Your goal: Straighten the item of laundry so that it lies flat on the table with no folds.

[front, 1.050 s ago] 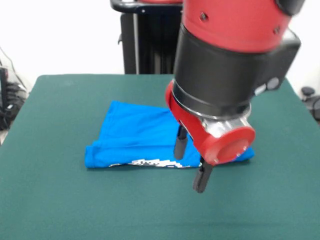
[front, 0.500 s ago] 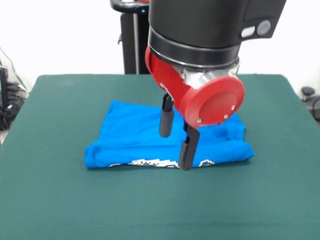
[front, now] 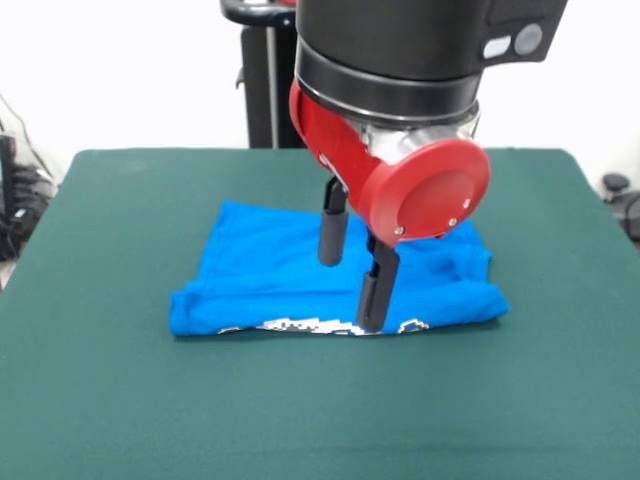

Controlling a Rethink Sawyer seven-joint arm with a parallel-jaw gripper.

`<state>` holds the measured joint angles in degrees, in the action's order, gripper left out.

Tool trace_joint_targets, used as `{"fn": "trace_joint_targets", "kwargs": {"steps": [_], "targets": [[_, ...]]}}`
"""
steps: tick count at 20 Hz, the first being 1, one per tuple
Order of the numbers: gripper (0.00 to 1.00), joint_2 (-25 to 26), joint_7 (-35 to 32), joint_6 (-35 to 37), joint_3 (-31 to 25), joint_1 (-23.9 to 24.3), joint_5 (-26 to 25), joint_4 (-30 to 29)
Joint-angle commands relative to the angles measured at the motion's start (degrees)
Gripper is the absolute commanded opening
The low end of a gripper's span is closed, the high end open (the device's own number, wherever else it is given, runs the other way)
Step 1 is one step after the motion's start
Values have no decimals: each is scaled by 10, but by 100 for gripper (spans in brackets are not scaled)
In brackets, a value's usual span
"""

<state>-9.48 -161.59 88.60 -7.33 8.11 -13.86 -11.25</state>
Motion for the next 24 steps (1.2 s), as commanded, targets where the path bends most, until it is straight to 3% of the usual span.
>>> {"fn": "trace_joint_targets", "kwargs": {"steps": [1, 8, 19, 24], "targets": [[100, 8, 204, -26, -23, -15, 3, -123], [100, 13, 180, -21, -26, -18, 1, -114], [100, -57, 158, 8, -7, -30, 14, -173], [100, -58, 151, 4, -10, -34, 6, -175]]}}
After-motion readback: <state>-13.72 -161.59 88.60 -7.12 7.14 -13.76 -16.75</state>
